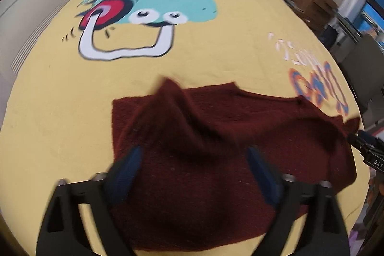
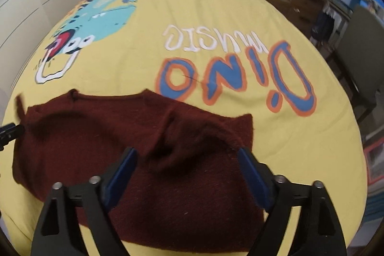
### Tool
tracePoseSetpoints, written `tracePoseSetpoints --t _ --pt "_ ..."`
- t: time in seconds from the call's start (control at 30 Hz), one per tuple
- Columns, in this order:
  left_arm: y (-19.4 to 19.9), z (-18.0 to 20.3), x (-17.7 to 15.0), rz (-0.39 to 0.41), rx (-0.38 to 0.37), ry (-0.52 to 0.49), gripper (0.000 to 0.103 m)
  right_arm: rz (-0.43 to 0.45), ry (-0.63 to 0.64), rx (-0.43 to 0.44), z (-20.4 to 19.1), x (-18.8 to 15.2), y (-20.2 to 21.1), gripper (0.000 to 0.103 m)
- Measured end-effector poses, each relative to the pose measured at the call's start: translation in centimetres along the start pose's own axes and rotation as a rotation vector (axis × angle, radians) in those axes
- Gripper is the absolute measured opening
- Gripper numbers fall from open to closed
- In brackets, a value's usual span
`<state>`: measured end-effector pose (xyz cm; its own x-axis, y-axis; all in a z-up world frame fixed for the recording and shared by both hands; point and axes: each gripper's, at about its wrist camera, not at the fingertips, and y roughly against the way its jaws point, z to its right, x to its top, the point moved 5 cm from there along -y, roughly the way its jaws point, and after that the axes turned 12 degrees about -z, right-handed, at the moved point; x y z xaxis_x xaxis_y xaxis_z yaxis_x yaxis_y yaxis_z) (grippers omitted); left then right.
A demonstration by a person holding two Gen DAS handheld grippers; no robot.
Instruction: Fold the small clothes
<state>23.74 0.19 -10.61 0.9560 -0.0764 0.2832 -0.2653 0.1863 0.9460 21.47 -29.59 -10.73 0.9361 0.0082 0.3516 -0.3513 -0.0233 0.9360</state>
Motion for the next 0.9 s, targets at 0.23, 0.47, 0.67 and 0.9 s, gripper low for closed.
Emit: tracePoseSetpoints --t 0.23,0.47,0.67,0.9 --pt "-0.5 3.2 -1.9 0.037 0.014 -0.078 0.102 0.034 0.098 -0.003 -4.9 -2.8 -0.1 0.089" --pt "-3.4 4.6 -5.0 0.016 0.003 -0.11 0.102 -0.019 0.134 0.007 -7.8 -6.7 -3.8 0.089" --pt "-6.4 3.1 -7.2 -0.019 0.067 -0.117 0.102 -0.031 0.131 -0.012 -6.8 -8.1 -5.5 0.089" --pt "-6.4 0.2 -7.3 -0.005 0.046 -0.062 0.102 -0.05 0.058 -0.005 -2.4 -8.2 -5.7 0.089"
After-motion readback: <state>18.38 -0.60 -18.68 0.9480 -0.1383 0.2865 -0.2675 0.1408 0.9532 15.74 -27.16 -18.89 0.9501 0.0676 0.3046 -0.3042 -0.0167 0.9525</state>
